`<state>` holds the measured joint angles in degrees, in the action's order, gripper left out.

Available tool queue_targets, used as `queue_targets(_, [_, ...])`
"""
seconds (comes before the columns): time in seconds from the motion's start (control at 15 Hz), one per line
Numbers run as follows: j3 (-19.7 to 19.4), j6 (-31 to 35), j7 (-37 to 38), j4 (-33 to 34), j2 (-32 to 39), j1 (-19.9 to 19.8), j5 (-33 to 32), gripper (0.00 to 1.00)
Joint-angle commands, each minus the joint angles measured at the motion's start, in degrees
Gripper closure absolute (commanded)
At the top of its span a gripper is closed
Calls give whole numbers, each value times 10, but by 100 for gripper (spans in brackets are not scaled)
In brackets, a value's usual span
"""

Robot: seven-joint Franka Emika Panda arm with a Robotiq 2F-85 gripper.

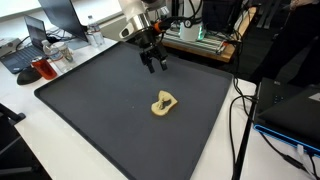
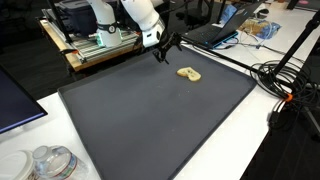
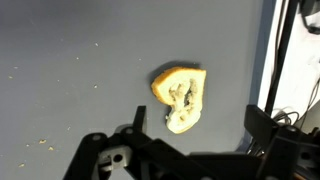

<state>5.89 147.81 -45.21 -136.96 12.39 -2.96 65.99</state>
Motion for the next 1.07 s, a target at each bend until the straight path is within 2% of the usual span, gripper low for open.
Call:
queue_targets(0.0, [26, 111, -30, -55, -40, 40, 23, 0])
queue_targets(0.27, [63, 193, -44, -76, -39, 78, 18, 0])
queue_targets(0.47, [85, 301, -44, -90, -32, 114, 0, 0])
queue_targets(0.67, [88, 382, -24, -104, -15, 153, -35, 0])
queue_targets(1.0, [84, 444, -42, -103, 11, 189, -44, 0])
